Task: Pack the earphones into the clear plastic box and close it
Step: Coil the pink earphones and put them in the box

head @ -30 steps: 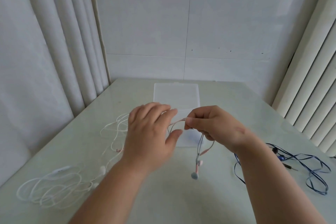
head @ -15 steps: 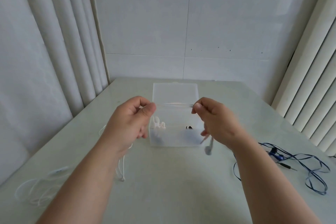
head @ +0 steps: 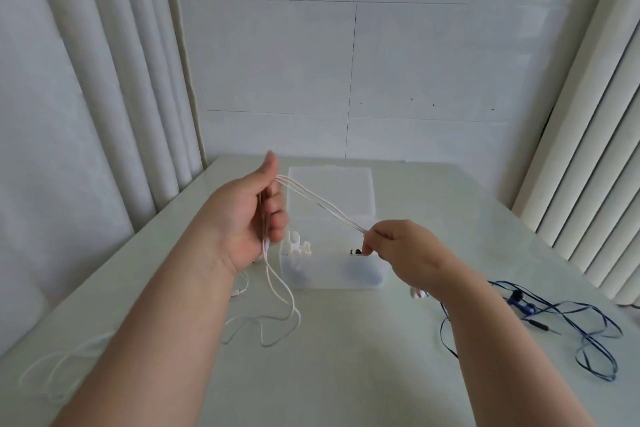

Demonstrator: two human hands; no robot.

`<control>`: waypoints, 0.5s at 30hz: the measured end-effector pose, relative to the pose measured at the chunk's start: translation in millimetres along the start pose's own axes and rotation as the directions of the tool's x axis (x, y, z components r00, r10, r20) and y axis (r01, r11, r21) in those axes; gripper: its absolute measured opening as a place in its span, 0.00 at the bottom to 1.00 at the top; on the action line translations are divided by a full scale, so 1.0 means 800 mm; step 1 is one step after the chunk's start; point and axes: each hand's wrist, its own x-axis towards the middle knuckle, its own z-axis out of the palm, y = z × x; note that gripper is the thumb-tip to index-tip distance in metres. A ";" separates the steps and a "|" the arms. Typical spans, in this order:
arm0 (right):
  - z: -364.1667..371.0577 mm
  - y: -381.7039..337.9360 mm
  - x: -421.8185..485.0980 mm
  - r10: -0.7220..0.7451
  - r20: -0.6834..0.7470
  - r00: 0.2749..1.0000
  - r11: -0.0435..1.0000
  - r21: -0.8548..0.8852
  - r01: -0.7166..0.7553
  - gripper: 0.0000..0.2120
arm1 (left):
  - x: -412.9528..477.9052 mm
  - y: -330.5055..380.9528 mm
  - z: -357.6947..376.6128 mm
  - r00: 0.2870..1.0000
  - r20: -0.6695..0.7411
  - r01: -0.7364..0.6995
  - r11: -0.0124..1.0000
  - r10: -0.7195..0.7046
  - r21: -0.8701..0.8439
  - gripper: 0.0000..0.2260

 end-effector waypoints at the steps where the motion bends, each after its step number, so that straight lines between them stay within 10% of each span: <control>1: 0.001 -0.001 0.000 -0.007 0.005 1.000 1.000 -0.006 0.007 0.15 | 0.002 -0.004 -0.001 1.000 0.000 -0.013 0.998 0.013 -0.059 0.19; 15: 0.020 -0.011 -0.003 -0.198 0.260 0.945 0.972 0.177 0.155 0.14 | 0.003 -0.038 -0.006 0.950 -0.131 -0.312 0.848 0.284 -0.427 0.11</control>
